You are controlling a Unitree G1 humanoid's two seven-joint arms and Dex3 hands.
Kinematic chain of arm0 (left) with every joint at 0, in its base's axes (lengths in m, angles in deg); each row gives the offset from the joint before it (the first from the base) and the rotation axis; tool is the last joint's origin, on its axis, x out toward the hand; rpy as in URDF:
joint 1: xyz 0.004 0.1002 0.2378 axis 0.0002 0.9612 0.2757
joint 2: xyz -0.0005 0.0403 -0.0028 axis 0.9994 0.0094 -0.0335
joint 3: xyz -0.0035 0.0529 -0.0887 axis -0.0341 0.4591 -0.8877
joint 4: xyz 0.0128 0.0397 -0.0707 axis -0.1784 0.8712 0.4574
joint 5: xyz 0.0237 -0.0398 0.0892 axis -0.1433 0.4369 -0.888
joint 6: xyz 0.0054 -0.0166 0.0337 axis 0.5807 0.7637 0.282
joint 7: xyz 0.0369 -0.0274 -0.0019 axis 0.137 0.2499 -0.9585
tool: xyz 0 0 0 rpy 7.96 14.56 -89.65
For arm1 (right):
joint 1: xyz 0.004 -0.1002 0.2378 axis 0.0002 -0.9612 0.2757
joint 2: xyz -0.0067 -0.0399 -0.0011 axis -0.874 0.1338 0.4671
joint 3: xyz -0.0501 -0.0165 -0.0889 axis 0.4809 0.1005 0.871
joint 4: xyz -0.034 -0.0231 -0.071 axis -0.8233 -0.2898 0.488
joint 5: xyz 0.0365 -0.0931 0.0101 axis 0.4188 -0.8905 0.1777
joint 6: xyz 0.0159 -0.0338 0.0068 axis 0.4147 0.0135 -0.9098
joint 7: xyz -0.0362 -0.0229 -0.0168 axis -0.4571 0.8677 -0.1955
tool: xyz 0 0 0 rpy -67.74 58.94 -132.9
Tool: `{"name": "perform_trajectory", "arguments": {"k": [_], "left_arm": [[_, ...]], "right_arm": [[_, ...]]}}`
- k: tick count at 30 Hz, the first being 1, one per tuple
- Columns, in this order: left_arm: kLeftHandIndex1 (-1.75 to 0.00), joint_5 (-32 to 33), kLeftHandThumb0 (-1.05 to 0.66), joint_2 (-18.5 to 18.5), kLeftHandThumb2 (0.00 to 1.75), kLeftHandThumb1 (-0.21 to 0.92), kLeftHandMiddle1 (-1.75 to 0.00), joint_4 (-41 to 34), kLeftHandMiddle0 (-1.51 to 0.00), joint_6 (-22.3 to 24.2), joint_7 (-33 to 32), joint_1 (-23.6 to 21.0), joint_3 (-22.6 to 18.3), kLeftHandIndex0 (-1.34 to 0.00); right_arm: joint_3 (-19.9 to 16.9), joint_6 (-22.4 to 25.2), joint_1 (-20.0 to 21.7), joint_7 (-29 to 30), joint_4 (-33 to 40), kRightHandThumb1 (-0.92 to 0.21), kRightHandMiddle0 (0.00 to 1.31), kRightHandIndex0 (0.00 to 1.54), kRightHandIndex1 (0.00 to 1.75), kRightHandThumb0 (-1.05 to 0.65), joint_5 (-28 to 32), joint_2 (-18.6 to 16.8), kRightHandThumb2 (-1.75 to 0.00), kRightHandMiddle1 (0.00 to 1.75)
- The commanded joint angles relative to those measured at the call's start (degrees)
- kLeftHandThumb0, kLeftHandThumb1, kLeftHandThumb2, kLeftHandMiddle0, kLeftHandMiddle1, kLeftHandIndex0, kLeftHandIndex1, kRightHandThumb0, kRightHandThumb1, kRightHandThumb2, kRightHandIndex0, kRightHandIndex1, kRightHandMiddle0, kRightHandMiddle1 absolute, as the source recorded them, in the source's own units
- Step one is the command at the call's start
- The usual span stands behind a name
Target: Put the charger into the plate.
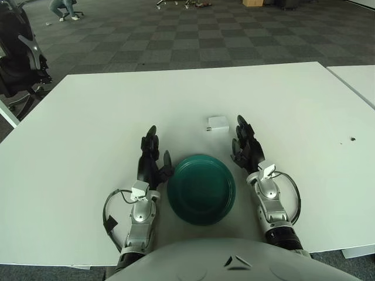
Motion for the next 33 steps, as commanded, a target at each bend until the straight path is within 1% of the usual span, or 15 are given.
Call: {"name": "perform_trajectory", "arguments": {"k": [1, 2, 5, 7, 8, 11, 14, 17, 18, 20, 23, 25, 27, 30, 33], "left_arm": [[-0.54, -1.69, -0.89, -1.38, 0.96, 0.92, 0.00, 7.12, -0.20, -0.24, -0.74, 3.34, 1.14, 0.00], [-0.54, -1.60, -0.89, -1.38, 0.96, 0.92, 0.00, 7.25, -0.20, -0.28, -0.75, 3.20, 1.16, 0.00], [-0.53, -1.04, -0.89, -1.45, 0.96, 0.92, 0.00, 7.56, -0.20, -0.43, -0.49, 2.82, 1.18, 0.00], [-0.53, -0.92, -0.89, -1.48, 0.96, 0.92, 0.00, 7.80, -0.20, -0.43, -0.53, 2.58, 1.19, 0.00], [-0.52, -0.85, -0.88, -1.48, 0.96, 0.92, 0.00, 7.88, -0.20, -0.42, -0.55, 2.49, 1.20, 0.00], [-0.53, -0.64, -0.88, -1.47, 0.96, 0.92, -0.01, 8.16, -0.21, -0.37, -0.61, 2.13, 1.28, 0.00], [-0.54, -0.68, -0.87, -1.57, 0.96, 0.92, -0.01, 8.34, -0.21, -0.27, -0.86, 1.86, 1.38, 0.00], [-0.54, -0.94, -0.87, -1.74, 0.96, 0.92, -0.01, 7.91, -0.22, 0.24, -1.30, 1.83, 1.58, 0.00], [-0.54, -1.23, -0.87, -1.88, 0.96, 0.92, -0.01, 7.54, -0.22, 0.48, -1.65, 1.89, 1.76, 0.00], [-0.55, -1.77, -0.86, -2.06, 0.96, 0.92, -0.01, 6.98, -0.22, 0.76, -2.28, 1.97, 2.08, 0.00], [-0.55, -2.56, -0.86, -2.17, 0.96, 0.92, -0.01, 6.46, -0.22, 1.01, -3.18, 1.92, 2.53, 0.00], [-0.55, -3.37, -0.85, -2.15, 0.96, 0.92, -0.01, 5.90, -0.22, 1.46, -3.98, 1.98, 2.87, 0.00], [-0.56, -3.68, -0.85, -2.19, 0.96, 0.92, -0.01, 5.70, -0.22, 1.72, -4.54, 2.01, 3.03, 0.00], [-0.59, -3.41, -0.83, -2.45, 0.95, 0.92, -0.01, 6.02, -0.23, 1.41, -4.92, 1.94, 3.02, 0.00], [-0.61, -2.91, -0.82, -2.72, 0.94, 0.92, -0.01, 5.71, -0.25, 0.88, -5.21, 2.14, 3.16, 0.00]], "right_arm": [[-0.74, 6.01, -3.78, 0.00, -6.93, -0.92, 0.01, 0.00, 0.00, -0.79, 0.81, 0.29, -0.71, 0.12], [-1.04, 6.38, -3.21, 0.21, -6.10, -0.92, 0.01, 0.00, 0.00, -0.78, 0.91, 0.40, -0.71, 0.13], [-3.32, 5.25, 2.84, 3.08, -5.59, -0.92, 0.00, 0.01, 0.00, -0.81, -0.49, 2.37, -0.74, 0.22], [-3.78, 4.73, 5.38, 4.20, -5.23, -0.92, 0.00, 0.02, 0.00, -0.83, -1.45, 3.05, -0.74, 0.27], [-3.88, 4.61, 6.42, 4.67, -4.88, -0.92, 0.00, 0.02, 0.00, -0.84, -1.90, 3.29, -0.74, 0.32], [-3.17, 5.22, 8.30, 7.17, 0.57, -0.92, 0.00, 0.05, 0.01, -0.85, -4.75, 3.50, -0.73, 0.42], [-3.31, 3.60, 11.30, 8.85, 2.30, -0.92, 0.00, 0.07, 0.01, -0.86, -7.03, 5.25, -0.73, 0.48], [-3.11, -0.70, 15.05, 11.46, 0.76, -0.92, 0.00, 0.12, 0.03, -0.86, -10.64, 7.67, -0.72, 0.54], [-2.63, -4.18, 16.94, 13.79, -1.91, -0.92, 0.00, 0.13, 0.03, -0.86, -13.32, 9.17, -0.72, 0.55], [-1.83, -8.67, 19.64, 17.32, -5.51, -0.92, 0.00, 0.18, 0.05, -0.84, -17.38, 11.32, -0.70, 0.57], [-0.78, -12.18, 23.24, 21.79, -9.16, -0.92, 0.00, 0.22, 0.05, -0.77, -22.15, 13.70, -0.62, 0.59], [2.65, -12.04, 29.78, 28.81, -13.18, -0.92, 0.00, 0.24, 0.05, -0.75, -30.73, 16.28, -0.59, 0.59], [5.75, -11.04, 34.24, 33.64, -15.71, -0.92, 0.00, 0.26, 0.05, -0.73, -37.28, 17.86, -0.56, 0.57], [9.83, -7.23, 38.31, 37.44, -17.89, -0.92, 0.00, 0.26, 0.04, -0.73, -43.73, 18.25, -0.53, 0.49], [13.96, -2.02, 42.12, 39.59, -20.71, -0.92, 0.00, 0.25, 0.03, -0.76, -49.08, 17.05, -0.53, 0.43]]}}
